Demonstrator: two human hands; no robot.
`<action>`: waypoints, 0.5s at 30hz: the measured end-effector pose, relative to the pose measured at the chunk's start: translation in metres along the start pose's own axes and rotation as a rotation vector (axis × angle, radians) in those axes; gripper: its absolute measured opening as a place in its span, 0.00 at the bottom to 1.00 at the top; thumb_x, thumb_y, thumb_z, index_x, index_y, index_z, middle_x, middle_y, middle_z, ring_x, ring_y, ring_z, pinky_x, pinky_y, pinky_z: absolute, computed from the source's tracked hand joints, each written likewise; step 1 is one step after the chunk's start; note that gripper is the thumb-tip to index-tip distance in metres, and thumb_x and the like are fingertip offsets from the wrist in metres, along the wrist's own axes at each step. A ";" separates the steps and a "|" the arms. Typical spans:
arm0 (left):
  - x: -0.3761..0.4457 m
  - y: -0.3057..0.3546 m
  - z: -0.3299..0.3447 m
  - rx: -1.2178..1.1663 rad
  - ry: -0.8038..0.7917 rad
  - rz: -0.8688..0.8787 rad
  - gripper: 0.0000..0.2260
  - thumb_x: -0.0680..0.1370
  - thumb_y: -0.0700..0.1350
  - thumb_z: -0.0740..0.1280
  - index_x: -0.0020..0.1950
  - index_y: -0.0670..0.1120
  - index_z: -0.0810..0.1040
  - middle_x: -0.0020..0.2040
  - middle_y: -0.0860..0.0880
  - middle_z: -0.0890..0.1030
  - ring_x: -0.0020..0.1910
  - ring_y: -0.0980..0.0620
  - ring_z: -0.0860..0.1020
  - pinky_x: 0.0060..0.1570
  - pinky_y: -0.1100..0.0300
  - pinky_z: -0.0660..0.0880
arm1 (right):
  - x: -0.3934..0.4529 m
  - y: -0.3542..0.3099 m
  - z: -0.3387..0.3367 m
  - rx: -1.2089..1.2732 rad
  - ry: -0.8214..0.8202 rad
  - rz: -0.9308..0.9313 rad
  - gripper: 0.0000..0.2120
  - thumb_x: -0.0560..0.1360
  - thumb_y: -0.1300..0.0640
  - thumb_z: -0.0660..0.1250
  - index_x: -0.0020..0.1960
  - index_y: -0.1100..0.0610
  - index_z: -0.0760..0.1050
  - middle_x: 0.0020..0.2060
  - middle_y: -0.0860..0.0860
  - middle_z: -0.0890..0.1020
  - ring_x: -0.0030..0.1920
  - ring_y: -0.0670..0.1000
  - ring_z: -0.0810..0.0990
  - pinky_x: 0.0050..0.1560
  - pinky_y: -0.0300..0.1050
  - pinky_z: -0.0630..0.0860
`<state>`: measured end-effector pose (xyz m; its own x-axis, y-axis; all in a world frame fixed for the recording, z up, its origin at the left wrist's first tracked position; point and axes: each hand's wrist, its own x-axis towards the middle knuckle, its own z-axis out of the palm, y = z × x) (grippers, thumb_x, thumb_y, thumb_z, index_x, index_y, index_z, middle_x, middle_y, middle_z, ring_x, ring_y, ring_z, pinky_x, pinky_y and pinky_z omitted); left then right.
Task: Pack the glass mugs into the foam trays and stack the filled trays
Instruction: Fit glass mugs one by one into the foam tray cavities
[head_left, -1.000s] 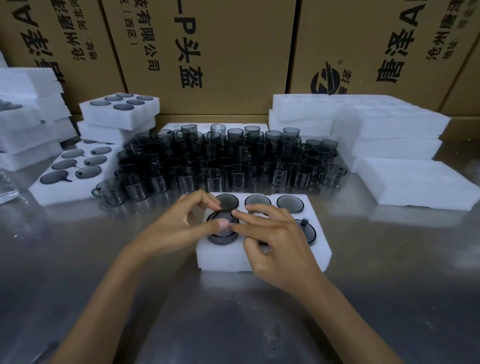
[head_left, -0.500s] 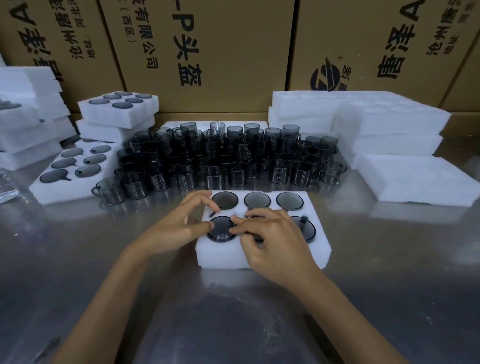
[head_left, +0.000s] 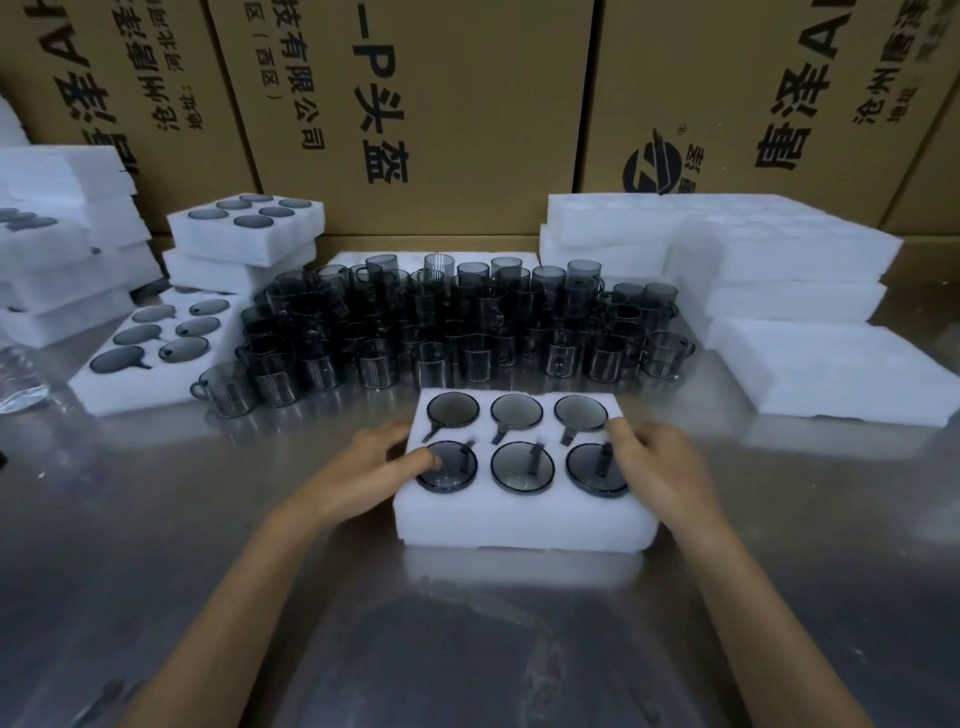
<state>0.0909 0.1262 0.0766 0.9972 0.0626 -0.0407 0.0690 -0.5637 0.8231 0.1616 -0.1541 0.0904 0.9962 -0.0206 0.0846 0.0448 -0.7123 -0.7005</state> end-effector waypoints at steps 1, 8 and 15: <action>-0.001 0.001 0.001 -0.023 0.013 0.005 0.14 0.66 0.64 0.64 0.51 0.72 0.78 0.50 0.67 0.82 0.51 0.64 0.79 0.50 0.59 0.75 | 0.002 0.001 -0.001 0.156 -0.068 0.042 0.20 0.78 0.45 0.60 0.36 0.60 0.73 0.32 0.52 0.76 0.38 0.55 0.76 0.39 0.47 0.69; -0.002 0.010 0.010 -0.536 0.116 0.126 0.28 0.72 0.52 0.68 0.69 0.71 0.68 0.65 0.61 0.78 0.62 0.57 0.79 0.57 0.52 0.76 | 0.008 -0.009 -0.001 0.861 -0.218 0.000 0.12 0.79 0.53 0.66 0.62 0.46 0.76 0.48 0.44 0.86 0.54 0.51 0.84 0.46 0.42 0.80; -0.001 0.018 0.001 -0.808 0.469 0.122 0.19 0.77 0.41 0.67 0.65 0.58 0.77 0.55 0.53 0.85 0.48 0.55 0.83 0.39 0.62 0.78 | -0.013 -0.033 0.006 1.115 -0.416 0.146 0.25 0.74 0.48 0.68 0.69 0.55 0.73 0.60 0.62 0.81 0.46 0.58 0.81 0.32 0.49 0.80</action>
<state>0.0915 0.1154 0.0913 0.8707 0.4653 0.1592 -0.2514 0.1429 0.9573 0.1472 -0.1260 0.1077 0.9359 0.3241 -0.1379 -0.2349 0.2824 -0.9301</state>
